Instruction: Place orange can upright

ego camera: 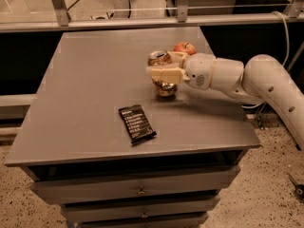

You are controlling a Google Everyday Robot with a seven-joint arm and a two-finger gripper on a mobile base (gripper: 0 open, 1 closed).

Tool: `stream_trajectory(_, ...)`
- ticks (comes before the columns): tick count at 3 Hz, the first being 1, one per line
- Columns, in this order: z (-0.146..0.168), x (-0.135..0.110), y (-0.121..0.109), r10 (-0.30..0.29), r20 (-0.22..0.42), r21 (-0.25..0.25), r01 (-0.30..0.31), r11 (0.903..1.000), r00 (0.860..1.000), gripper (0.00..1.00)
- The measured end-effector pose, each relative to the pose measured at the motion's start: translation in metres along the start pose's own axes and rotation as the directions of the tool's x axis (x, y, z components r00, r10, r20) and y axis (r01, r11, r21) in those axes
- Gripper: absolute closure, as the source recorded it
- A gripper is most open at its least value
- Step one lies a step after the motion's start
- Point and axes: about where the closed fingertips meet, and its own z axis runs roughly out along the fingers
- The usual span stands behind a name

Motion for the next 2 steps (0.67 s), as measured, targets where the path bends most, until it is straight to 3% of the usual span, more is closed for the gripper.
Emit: stream_trajectory(2, -0.0142, 0.0141, 0.0025, -0.009, -0.005, -0.017, 0.009, 0.9998, 1.0, 0.16)
